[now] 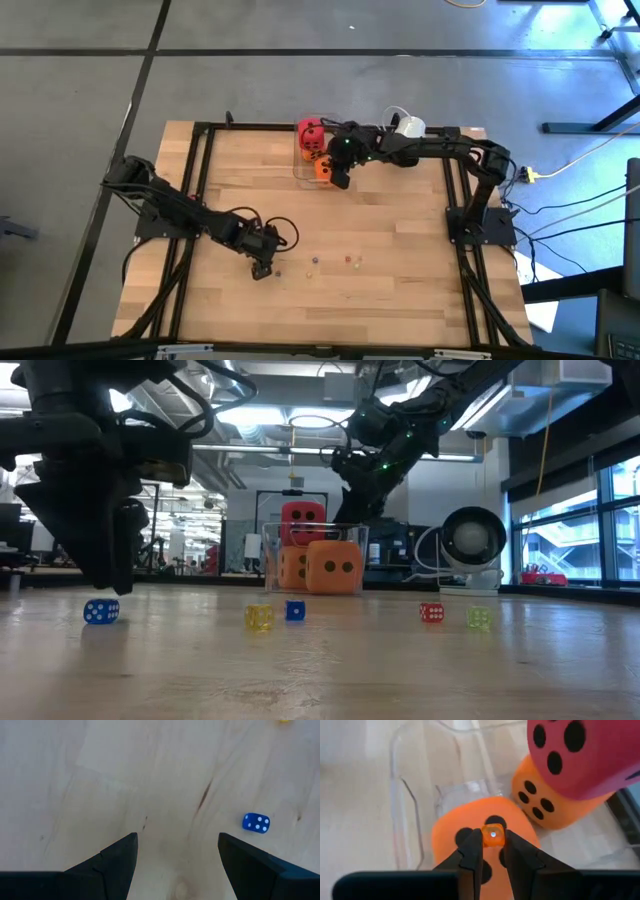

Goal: Pick & Place Dice
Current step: Put the small orange die into the bin

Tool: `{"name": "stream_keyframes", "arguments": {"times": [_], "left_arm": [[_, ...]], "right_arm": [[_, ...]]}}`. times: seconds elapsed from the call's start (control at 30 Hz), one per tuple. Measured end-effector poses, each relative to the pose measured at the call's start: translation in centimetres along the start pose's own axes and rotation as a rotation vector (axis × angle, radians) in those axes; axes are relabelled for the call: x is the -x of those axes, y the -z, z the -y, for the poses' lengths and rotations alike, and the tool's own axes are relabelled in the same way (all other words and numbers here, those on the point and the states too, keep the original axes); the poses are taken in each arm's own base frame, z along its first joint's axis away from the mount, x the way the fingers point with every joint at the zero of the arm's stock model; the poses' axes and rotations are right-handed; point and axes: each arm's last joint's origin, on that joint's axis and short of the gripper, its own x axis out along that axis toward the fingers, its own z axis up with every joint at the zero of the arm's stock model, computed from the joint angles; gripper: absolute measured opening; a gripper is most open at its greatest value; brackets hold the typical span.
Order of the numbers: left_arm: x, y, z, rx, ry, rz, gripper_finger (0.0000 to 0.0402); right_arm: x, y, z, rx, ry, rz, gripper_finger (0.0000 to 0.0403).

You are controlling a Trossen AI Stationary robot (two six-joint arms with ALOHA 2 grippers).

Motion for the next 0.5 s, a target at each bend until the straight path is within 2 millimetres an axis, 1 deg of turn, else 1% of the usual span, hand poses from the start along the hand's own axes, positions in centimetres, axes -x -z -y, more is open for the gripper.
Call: {"name": "stream_keyframes", "arguments": {"times": [0.13, 0.3, 0.5], "left_arm": [[0.00, -0.19, 0.12, -0.037, 0.005, 0.025, 0.0269], [0.01, -0.36, 0.23, -0.096, 0.009, 0.048, 0.0269], [0.02, -0.40, 0.15, -0.100, -0.015, 0.063, 0.0269]], "right_arm": [[-0.04, -0.05, -0.09, 0.009, 0.021, 0.002, 0.0068], [-0.13, 0.32, -0.08, -0.004, 0.032, -0.036, 0.0068], [-0.22, 0.50, -0.22, -0.003, 0.026, -0.053, 0.0073]]}}
